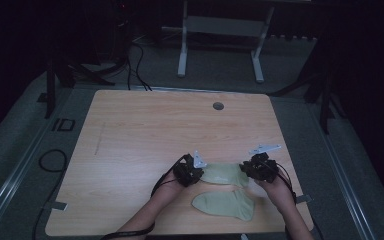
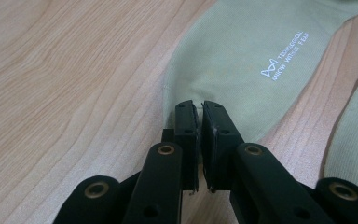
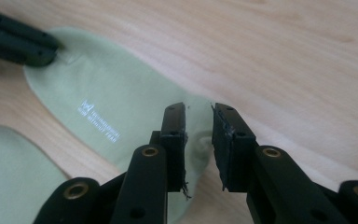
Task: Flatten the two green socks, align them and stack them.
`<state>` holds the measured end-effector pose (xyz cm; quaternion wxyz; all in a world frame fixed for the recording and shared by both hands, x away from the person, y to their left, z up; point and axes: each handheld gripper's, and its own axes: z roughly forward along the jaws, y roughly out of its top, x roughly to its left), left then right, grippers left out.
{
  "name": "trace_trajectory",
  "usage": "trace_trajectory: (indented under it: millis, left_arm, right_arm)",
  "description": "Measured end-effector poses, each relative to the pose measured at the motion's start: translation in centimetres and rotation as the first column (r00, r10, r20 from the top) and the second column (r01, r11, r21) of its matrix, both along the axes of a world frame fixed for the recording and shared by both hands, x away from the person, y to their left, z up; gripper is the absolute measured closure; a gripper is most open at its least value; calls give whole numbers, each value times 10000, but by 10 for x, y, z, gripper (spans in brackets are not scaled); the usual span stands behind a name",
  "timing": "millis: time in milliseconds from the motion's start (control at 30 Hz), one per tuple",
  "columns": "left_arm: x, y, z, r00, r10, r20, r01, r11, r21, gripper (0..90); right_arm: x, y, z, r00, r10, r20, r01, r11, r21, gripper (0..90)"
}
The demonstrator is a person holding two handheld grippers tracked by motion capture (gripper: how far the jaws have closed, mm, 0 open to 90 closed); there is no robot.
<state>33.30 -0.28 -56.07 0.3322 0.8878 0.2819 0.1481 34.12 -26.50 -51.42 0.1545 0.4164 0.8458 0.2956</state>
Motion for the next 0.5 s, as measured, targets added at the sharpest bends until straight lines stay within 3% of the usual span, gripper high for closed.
trace_trajectory:
  millis: [133, 300, 400, 500]
  left_arm:
    - [0, 1, 0, 10000, 6, -16, -6, 10000, -36, 843]
    - [0, 2, 0, 10000, -13, -57, 13, 10000, -66, 843]
    - [0, 2, 0, 10000, -8, -62, 8, 10000, -78, 843]
    - [0, 2, 0, 10000, -3, -74, 2, 10000, -67, 843]
  right_arm:
    - [-2, -1, -12, 9995, 45, -323, -52, 9998, -187, 812]
    - [1, -11, -27, 9984, -256, -511, 225, 9979, -600, 812]
    - [3, -19, -31, 9971, -413, -637, 394, 9987, -310, 804]
    - [4, -20, -31, 9975, -401, -578, 378, 9985, -399, 792]
